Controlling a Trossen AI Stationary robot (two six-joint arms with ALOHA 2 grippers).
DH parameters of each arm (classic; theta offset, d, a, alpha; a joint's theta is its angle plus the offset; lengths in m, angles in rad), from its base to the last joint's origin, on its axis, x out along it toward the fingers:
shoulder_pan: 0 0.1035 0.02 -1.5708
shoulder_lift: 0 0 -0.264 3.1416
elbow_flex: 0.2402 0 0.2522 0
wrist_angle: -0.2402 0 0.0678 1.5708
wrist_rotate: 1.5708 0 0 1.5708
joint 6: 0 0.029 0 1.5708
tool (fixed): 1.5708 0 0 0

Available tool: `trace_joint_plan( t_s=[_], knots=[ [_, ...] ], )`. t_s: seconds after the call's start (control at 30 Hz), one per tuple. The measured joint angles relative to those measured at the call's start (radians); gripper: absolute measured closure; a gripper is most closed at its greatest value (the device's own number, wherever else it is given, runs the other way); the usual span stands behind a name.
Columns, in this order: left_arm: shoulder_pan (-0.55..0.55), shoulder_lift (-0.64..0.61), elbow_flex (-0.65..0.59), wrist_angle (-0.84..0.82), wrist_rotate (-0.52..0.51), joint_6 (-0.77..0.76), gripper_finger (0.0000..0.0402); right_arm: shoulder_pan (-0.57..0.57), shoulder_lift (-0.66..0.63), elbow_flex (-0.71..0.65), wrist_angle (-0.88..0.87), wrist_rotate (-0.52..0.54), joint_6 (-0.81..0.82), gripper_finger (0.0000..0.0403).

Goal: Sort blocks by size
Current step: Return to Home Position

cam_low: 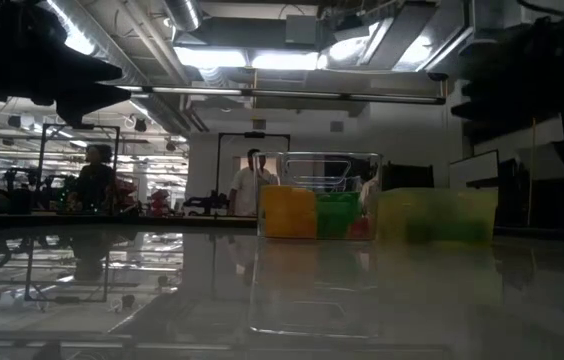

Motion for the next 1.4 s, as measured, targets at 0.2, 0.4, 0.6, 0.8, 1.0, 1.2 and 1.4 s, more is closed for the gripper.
trace_joint_plan(
  t_s=[0.2, 0.4, 0.6, 0.8, 1.0, 1.2, 1.4],
  knots=[
    [0.000, 0.000, 0.000, 0.000, 0.000, -0.017, 0.0167, 0.000, 0.000, -0.024, -0.004, 0.039, -0.018, 0.0141],
    [0.000, 0.000, 0.000, -0.001, 0.000, -0.018, 0.0167, 0.000, -0.008, -0.024, -0.006, 0.074, -0.052, 0.0141],
    [0.000, 0.000, 0.000, -0.001, 0.000, -0.021, 0.0167, 0.000, -0.066, -0.024, -0.016, 0.093, -0.052, 0.0141],
    [0.000, 0.000, -0.001, -0.002, 0.001, -0.023, 0.0167, 0.000, -0.122, -0.022, -0.089, 0.094, -0.054, 0.0141],
    [0.000, 0.000, -0.001, -0.002, 0.001, -0.023, 0.0167, 0.000, -0.122, -0.023, -0.136, 0.096, -0.087, 0.0141],
    [0.000, 0.000, -0.001, -0.002, 0.001, -0.018, 0.0167, -0.001, -0.123, -0.023, -0.100, 0.097, -0.150, 0.0141],
    [0.000, 0.000, -0.001, -0.002, 0.001, -0.018, 0.0167, -0.001, -0.123, -0.079, 0.055, 0.096, -0.158, 0.0141]
  ],
)
